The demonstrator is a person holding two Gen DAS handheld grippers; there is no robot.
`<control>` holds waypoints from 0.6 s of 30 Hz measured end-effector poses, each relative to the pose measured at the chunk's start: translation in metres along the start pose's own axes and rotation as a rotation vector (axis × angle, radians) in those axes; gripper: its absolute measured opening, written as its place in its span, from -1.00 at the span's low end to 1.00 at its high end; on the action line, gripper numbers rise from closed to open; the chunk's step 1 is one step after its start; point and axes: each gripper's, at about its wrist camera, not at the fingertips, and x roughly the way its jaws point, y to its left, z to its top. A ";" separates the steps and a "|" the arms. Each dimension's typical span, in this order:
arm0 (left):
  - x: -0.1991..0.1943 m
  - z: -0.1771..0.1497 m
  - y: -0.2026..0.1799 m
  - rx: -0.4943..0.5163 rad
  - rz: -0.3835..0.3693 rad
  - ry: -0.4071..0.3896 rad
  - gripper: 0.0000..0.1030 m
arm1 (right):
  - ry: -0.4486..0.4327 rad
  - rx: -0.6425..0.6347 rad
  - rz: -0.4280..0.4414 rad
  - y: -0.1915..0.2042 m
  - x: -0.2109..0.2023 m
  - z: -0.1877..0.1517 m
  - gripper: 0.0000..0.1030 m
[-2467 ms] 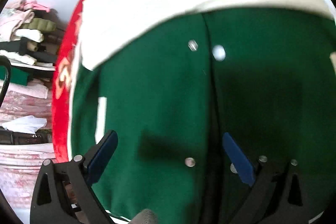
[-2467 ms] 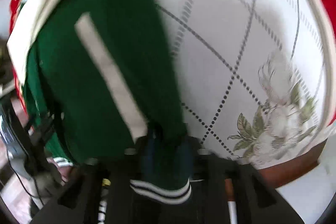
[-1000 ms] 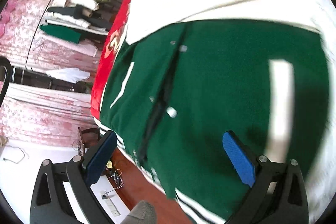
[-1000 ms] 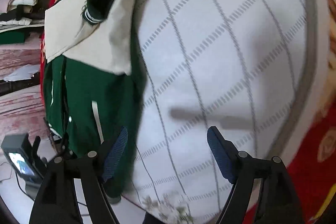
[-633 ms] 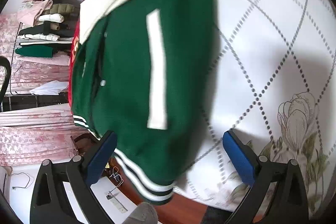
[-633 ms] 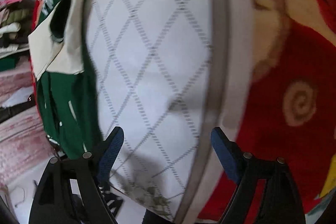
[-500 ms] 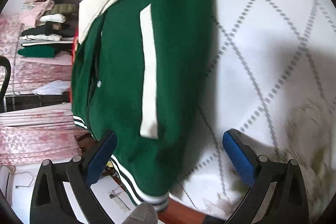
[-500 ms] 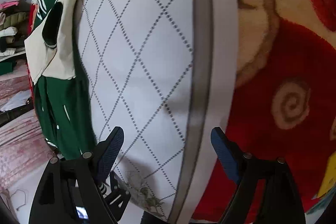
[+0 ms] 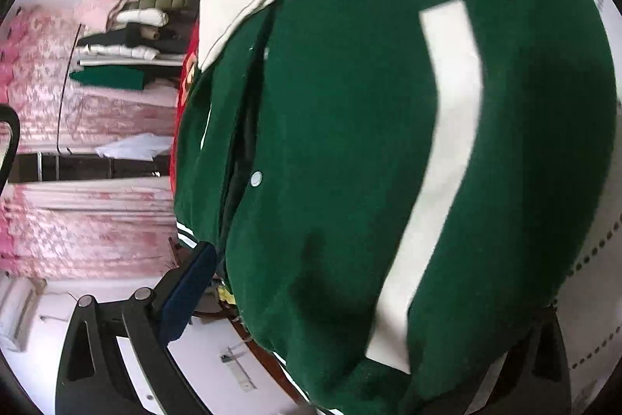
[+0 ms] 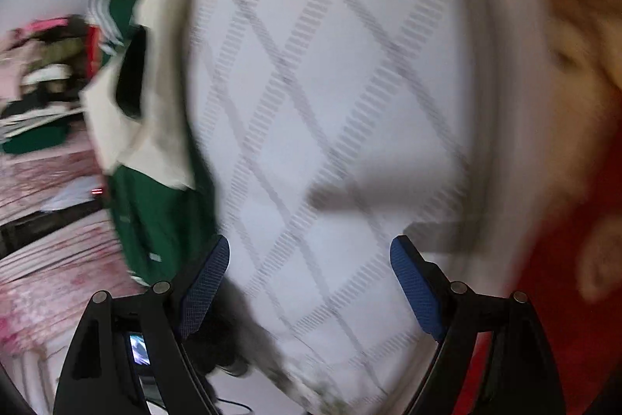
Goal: Fold large clothes
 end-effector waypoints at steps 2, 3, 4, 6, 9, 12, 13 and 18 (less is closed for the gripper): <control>-0.003 0.000 0.009 -0.026 -0.016 -0.008 0.91 | -0.018 -0.030 0.143 0.014 0.013 0.020 0.67; -0.006 0.000 0.013 -0.039 -0.031 -0.015 0.84 | -0.022 -0.036 0.209 0.020 0.020 0.031 0.67; -0.010 -0.002 0.013 -0.048 -0.043 -0.020 0.67 | -0.026 -0.041 0.278 0.027 0.028 0.044 0.67; -0.017 -0.002 0.019 -0.059 -0.065 -0.040 0.28 | -0.027 -0.053 0.377 0.042 0.047 0.067 0.67; -0.027 0.000 0.017 -0.053 -0.090 -0.065 -0.44 | -0.001 -0.073 0.462 0.063 0.074 0.093 0.67; -0.031 0.004 0.020 -0.060 -0.106 -0.071 -0.65 | 0.028 -0.069 0.513 0.082 0.097 0.108 0.68; -0.030 0.005 0.023 -0.072 -0.110 -0.071 -0.69 | 0.035 -0.066 0.509 0.090 0.105 0.113 0.68; -0.032 0.005 0.034 -0.110 -0.059 -0.100 -0.75 | 0.075 -0.044 0.517 0.125 0.139 0.122 0.24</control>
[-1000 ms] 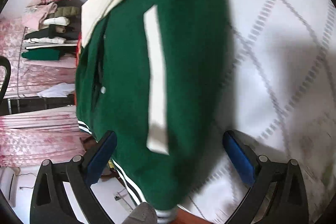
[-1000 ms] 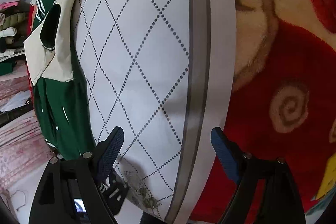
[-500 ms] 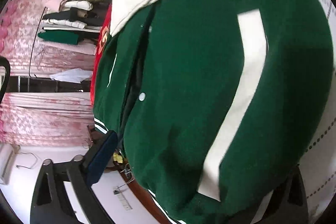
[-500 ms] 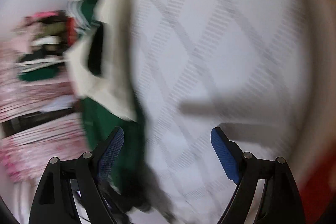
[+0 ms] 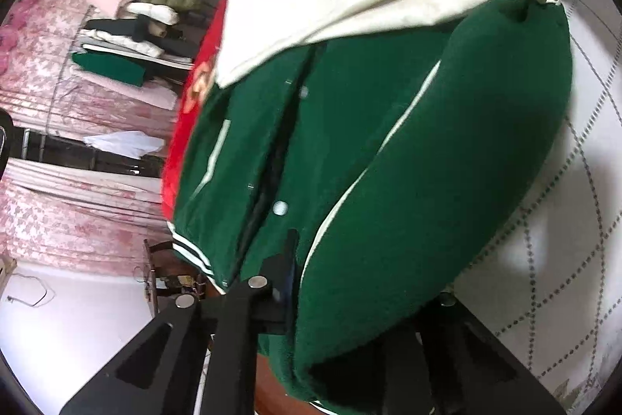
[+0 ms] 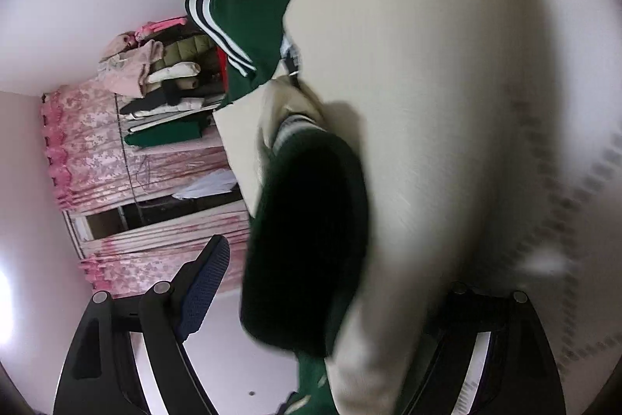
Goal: Fold large clothes
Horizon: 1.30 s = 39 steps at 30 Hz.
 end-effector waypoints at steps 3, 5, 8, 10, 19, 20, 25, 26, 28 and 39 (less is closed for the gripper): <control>0.002 -0.001 0.005 -0.012 0.047 -0.020 -0.75 | -0.017 0.040 -0.048 0.002 0.022 0.001 -0.37; 0.002 -0.002 0.010 -0.027 0.062 -0.033 -0.75 | -0.035 0.050 -0.071 0.007 0.026 -0.003 -0.48; 0.003 -0.001 0.028 -0.070 0.013 -0.026 -0.76 | -0.062 0.072 -0.103 0.024 0.029 -0.010 -0.54; 0.002 0.000 0.044 -0.095 -0.031 -0.025 -0.77 | -0.075 0.056 -0.140 0.046 0.031 -0.012 -0.56; 0.037 0.022 0.188 -0.195 -0.401 0.007 -0.77 | -0.139 -0.037 -0.301 0.210 0.091 -0.018 -0.57; 0.045 0.025 0.203 -0.201 -0.425 0.010 -0.76 | -0.143 -0.047 -0.324 0.225 0.101 -0.015 -0.57; 0.126 0.042 0.271 -0.254 -0.524 0.089 -0.63 | -0.125 -0.088 -0.501 0.304 0.196 0.008 -0.57; 0.139 0.043 0.279 -0.263 -0.533 0.103 -0.61 | -0.119 -0.099 -0.547 0.316 0.223 0.014 -0.57; 0.180 0.046 0.296 -0.292 -0.565 0.139 -0.53 | -0.099 -0.109 -0.605 0.328 0.264 0.027 -0.57; 0.304 0.021 0.337 -0.484 -0.697 0.295 0.60 | 0.074 -0.150 -0.867 0.303 0.434 0.055 -0.01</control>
